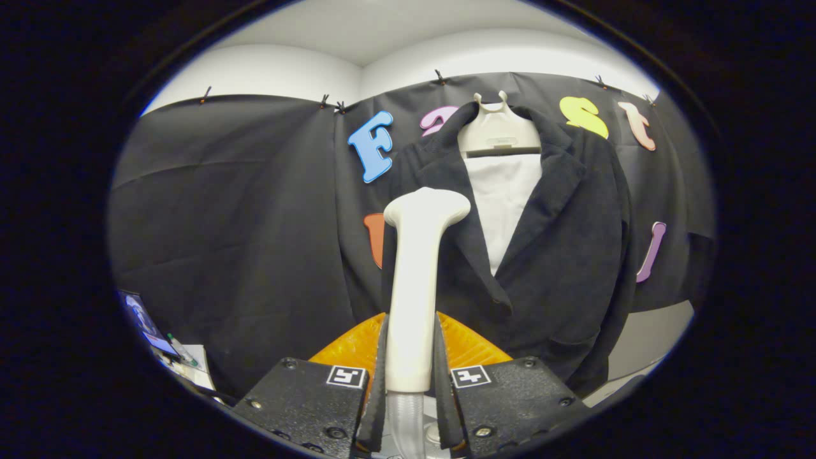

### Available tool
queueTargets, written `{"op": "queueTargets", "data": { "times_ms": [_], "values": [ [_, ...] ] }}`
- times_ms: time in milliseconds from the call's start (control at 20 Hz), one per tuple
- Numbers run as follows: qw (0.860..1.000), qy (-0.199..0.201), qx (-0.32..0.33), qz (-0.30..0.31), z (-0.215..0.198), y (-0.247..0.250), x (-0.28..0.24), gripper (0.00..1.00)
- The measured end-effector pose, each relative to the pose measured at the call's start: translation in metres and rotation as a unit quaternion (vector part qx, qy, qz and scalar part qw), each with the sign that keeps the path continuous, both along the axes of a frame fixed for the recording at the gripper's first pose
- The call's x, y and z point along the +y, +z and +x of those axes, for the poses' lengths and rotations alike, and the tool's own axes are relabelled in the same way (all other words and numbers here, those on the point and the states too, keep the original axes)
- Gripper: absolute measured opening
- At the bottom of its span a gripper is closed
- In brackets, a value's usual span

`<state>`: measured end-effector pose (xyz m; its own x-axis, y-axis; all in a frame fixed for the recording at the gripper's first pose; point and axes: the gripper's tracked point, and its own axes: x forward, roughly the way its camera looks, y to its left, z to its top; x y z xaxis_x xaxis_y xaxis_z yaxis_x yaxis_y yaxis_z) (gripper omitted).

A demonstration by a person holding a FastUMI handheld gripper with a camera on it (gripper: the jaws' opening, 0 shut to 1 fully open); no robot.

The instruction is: Iron the clothes twice with a garment steamer, once on the left side and once on the right side.

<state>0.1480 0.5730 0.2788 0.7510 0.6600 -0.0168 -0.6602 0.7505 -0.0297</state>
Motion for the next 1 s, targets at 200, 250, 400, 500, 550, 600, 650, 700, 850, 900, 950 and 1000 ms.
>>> {"op": "queueTargets", "data": {
  "times_ms": [200,250,400,500,550,600,650,700,850,900,950,1000],
  "values": [
    [1.000,0.002,0.010,-0.021,0.005,-0.021,0.001,0.35],
    [1.000,0.003,0.014,-0.025,0.008,-0.021,0.002,0.35],
    [0.999,0.003,0.025,-0.033,0.010,-0.037,-0.001,0.36],
    [0.999,0.004,0.035,-0.038,0.010,-0.047,-0.003,0.35],
    [0.998,0.003,0.038,-0.040,0.010,-0.053,-0.005,0.36],
    [0.998,0.002,0.041,-0.043,0.009,-0.057,-0.007,0.36],
    [0.998,0.002,0.045,-0.045,0.011,-0.059,-0.006,0.36],
    [0.998,0.001,0.052,-0.046,0.012,-0.062,-0.006,0.36],
    [0.996,-0.005,0.065,-0.052,0.015,-0.078,-0.015,0.35],
    [0.996,-0.006,0.068,-0.055,0.014,-0.084,-0.021,0.36],
    [0.996,-0.006,0.071,-0.058,0.013,-0.090,-0.027,0.36],
    [0.995,-0.007,0.075,-0.061,0.013,-0.095,-0.026,0.36]
  ]
}}
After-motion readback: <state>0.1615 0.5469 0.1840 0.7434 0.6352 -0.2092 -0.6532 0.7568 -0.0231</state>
